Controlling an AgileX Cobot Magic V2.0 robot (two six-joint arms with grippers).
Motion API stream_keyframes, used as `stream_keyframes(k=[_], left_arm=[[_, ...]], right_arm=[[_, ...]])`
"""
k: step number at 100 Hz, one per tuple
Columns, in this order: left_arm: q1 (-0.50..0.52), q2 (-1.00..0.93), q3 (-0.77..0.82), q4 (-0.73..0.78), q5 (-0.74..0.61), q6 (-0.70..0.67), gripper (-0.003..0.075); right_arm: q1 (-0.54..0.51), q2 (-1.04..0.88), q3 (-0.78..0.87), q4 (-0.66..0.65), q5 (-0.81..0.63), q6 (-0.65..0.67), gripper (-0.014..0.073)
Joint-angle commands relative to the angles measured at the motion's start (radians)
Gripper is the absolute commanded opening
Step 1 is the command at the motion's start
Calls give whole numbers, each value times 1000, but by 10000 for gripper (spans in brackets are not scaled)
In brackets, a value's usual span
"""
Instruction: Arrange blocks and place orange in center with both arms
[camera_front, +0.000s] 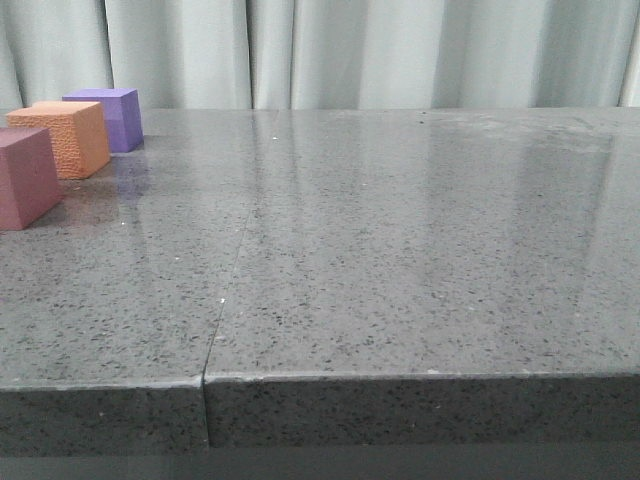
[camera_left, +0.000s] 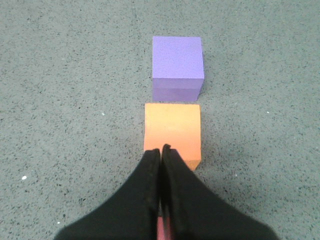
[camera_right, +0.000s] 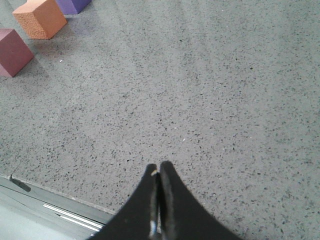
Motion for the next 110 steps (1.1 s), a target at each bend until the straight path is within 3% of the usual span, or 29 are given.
stream_keyframes(k=[1,43,110], left_arm=[[0,-72,-2,5,-51,-9,-20],[0,-223,157,-16,-64,-9,-20],[0,-574,499,-64,-192,-9,-20]], right_arm=[[3,2,-25,-9,-67,-8,-70],[3,2,-25,-9,-67,-8,-70],[3,2,-25,-9,-67,-8,-70]])
